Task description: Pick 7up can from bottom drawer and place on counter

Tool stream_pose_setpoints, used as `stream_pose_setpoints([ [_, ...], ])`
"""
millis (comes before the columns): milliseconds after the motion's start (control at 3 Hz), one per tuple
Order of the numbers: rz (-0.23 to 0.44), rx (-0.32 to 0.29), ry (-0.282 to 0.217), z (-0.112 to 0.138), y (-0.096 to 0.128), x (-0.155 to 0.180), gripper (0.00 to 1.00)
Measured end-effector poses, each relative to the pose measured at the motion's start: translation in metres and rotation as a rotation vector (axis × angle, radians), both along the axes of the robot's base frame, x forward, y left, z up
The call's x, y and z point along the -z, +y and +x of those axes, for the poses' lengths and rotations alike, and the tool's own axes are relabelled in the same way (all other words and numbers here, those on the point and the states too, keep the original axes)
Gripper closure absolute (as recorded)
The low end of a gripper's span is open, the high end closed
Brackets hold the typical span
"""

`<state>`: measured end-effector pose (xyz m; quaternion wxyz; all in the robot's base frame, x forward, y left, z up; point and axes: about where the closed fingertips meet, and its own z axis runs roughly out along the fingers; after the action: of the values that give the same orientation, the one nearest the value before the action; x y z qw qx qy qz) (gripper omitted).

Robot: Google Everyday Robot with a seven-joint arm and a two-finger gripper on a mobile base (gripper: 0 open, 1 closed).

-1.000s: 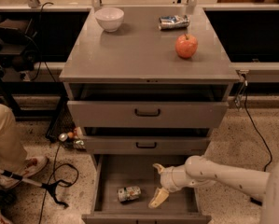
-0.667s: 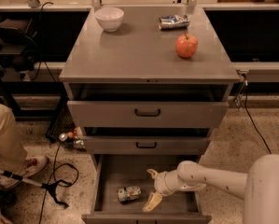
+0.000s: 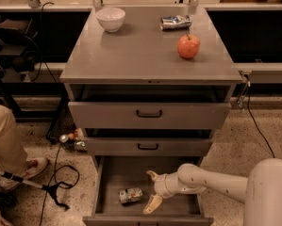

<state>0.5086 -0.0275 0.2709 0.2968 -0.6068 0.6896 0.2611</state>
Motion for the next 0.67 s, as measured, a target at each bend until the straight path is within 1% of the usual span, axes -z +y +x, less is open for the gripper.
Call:
stream_pose_setpoints([
  [333,0.03,-0.069,-0.048,0.009,0.02,0.018,0.0],
  [667,0.052,-0.119,-0.074,0.02,0.036,0.037,0.0],
])
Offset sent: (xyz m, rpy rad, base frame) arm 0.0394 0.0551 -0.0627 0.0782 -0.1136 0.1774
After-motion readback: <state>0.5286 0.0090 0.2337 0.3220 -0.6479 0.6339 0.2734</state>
